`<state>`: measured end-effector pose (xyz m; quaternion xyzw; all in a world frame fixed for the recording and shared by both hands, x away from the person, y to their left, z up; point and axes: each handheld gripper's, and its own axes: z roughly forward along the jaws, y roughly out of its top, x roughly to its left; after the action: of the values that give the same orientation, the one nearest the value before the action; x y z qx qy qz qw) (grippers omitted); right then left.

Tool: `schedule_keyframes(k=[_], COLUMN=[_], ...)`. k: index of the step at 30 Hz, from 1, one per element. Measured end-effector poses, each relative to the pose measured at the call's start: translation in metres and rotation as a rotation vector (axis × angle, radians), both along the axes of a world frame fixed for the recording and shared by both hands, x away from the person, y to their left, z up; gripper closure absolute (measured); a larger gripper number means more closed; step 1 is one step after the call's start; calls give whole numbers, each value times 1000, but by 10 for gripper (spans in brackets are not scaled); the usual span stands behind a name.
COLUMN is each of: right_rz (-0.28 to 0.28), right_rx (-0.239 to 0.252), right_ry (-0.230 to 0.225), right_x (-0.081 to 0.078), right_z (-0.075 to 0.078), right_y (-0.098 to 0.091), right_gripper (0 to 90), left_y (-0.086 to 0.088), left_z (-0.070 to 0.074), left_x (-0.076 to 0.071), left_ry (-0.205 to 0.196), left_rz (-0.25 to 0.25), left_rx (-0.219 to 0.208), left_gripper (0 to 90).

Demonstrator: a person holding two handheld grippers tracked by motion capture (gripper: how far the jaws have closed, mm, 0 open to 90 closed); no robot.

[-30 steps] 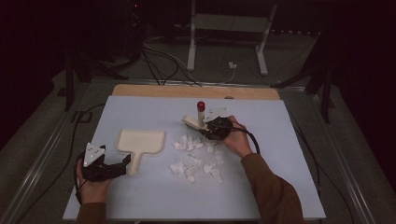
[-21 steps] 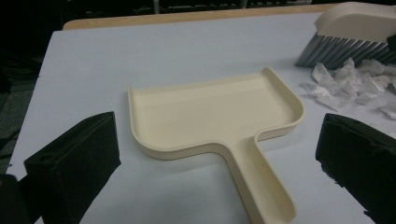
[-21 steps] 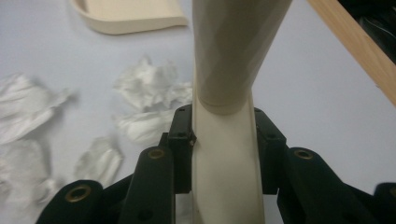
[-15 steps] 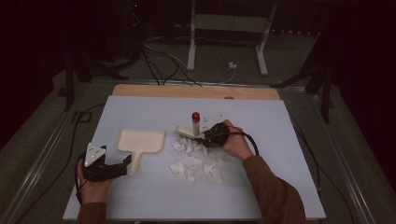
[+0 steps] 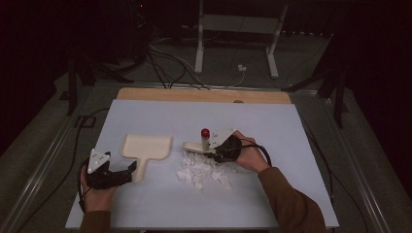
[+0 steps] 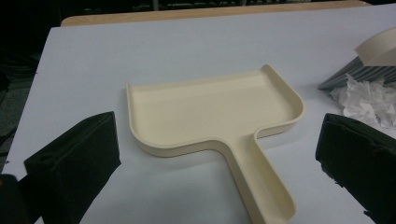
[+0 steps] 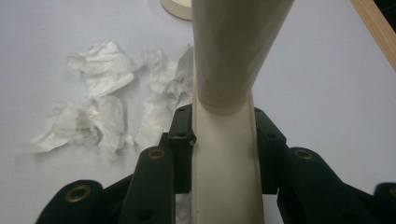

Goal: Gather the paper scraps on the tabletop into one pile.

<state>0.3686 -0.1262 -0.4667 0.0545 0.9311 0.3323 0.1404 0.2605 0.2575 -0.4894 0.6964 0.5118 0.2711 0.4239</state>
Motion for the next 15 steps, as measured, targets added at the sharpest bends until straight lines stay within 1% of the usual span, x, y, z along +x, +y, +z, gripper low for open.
schedule_keyframes(k=[3,4,6,10,11,13,15], right_rz=[16,15,9,-60,-89,-130,-178], right_rx=[9,10,12,41,54,82,97], right_ry=[10,0,-1,-20,-26,-34,-43], right_x=[-4,-4,-4,-1,0,4,7], right_z=[2,3,3,5,6,8,11], right_y=[-2,-3,-3,-5,-6,-9,-11], right_gripper=[675,674,674,675,675,675,674], left_y=[-1,-1,-1,-1,-2,-2,-2], left_z=[0,0,-1,-1,-1,-2,-2], left_x=[0,0,0,1,1,1,1], left_ry=[0,1,2,5,7,7,7], left_rz=[-3,-3,-3,-4,-4,-5,-5], left_rx=[0,0,0,4,6,6,5], left_gripper=[5,5,5,5,5,5,5])
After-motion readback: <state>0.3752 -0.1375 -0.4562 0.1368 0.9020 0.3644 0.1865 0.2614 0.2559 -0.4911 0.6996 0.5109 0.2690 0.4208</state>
